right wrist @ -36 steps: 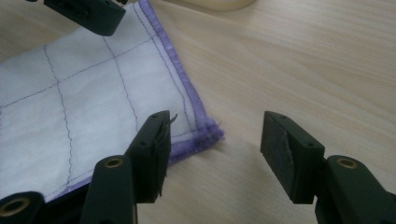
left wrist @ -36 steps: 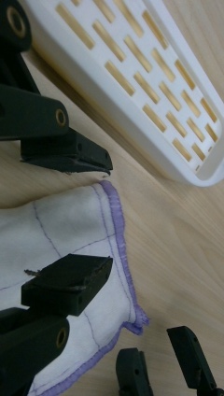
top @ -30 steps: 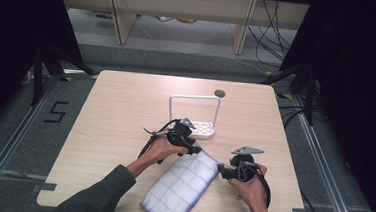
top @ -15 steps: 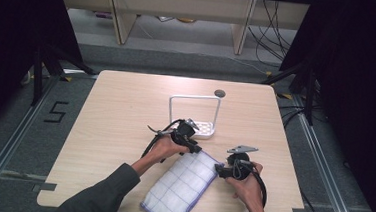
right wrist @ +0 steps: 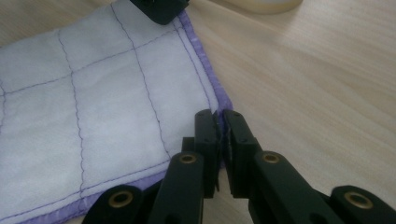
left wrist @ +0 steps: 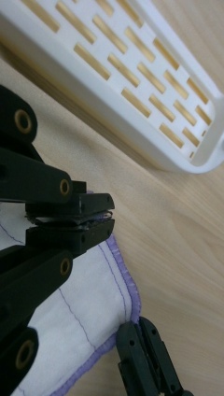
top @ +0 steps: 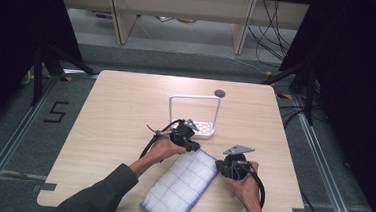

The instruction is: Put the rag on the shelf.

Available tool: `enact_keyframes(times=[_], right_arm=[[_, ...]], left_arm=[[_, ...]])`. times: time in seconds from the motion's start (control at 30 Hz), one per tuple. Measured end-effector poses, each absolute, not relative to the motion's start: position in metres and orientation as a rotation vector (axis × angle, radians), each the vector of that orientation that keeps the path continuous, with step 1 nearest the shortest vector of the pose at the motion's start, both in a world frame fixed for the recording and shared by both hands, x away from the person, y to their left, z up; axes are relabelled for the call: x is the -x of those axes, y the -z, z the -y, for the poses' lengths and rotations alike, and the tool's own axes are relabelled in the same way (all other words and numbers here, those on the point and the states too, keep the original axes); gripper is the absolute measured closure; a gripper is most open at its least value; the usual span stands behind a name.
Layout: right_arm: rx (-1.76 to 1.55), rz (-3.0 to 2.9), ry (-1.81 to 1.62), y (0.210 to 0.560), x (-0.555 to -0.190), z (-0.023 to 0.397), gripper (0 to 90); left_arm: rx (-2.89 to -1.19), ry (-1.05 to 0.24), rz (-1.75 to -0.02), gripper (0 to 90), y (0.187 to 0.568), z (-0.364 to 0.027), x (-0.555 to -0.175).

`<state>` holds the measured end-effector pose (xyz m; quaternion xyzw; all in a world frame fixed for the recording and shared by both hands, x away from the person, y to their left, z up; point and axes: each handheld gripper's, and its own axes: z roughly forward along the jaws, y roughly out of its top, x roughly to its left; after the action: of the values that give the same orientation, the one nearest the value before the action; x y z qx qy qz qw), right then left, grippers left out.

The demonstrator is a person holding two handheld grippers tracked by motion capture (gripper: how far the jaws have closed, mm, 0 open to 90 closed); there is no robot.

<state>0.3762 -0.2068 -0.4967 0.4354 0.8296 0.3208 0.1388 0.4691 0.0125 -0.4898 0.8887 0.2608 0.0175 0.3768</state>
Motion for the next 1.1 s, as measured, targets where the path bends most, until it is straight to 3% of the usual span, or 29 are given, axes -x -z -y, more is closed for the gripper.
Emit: enact_keyframes(times=[0.6, 1.1], right_arm=[[-1.099, -2.309, -1.090, 0.440, -0.360, 0.203, 87.2], [-0.954, -2.251, -1.171, 0.373, -0.341, 0.192, 87.3]], left_arm=[[-2.115, -0.101, -0.578, 86.2, 0.420, -0.053, -0.439], [-2.039, -0.174, -0.499, 86.1, 0.355, -0.079, -0.402]])
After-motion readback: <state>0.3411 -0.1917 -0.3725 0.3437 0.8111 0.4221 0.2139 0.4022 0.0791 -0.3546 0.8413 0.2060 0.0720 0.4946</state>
